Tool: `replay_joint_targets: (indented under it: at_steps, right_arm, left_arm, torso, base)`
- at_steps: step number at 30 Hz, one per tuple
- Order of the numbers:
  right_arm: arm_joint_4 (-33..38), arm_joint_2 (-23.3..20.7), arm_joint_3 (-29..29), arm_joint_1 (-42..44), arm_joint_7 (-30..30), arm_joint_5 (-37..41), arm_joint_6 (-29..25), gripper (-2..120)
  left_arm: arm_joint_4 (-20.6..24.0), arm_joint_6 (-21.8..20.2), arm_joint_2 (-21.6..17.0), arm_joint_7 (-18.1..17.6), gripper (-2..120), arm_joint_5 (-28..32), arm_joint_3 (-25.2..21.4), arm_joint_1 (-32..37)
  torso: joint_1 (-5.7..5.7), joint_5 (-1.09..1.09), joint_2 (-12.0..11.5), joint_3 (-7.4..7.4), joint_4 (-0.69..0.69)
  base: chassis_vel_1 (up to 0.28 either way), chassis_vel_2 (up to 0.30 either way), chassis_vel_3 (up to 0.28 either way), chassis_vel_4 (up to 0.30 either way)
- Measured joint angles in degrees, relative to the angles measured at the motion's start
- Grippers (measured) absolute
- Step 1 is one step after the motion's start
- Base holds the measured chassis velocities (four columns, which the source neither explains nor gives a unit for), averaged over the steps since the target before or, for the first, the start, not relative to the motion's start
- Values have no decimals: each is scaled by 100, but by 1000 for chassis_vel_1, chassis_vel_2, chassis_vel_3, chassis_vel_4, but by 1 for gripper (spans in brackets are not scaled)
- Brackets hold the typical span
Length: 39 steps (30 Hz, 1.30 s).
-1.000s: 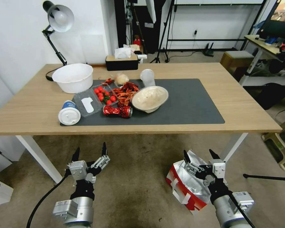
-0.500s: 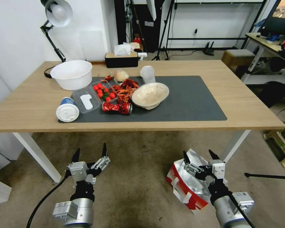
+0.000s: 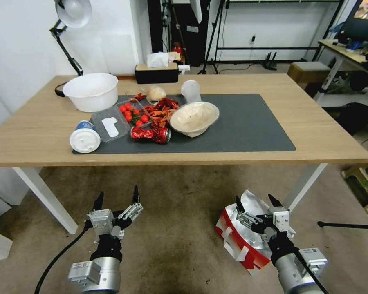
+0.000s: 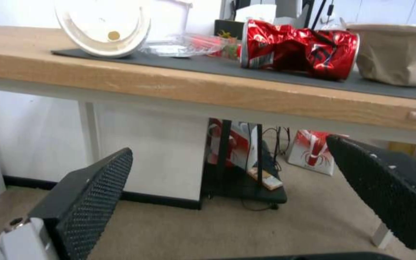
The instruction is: Pick up the food delivery bag from the floor and place it on the table.
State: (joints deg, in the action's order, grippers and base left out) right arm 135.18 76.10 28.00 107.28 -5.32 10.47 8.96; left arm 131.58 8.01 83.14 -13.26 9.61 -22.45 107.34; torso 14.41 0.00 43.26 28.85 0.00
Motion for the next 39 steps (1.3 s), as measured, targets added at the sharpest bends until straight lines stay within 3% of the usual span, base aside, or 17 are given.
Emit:
replay_joint_targets:
  at_steps: [39]
  right_arm:
    - [-201,-43,44,-50,127,-49,43,100]
  left_arm:
    - [-248,32,33,-43,100,-91,39,-28]
  torso:
    - [-384,0,-962,-577,0]
  base:
    - [0,0,0,0]
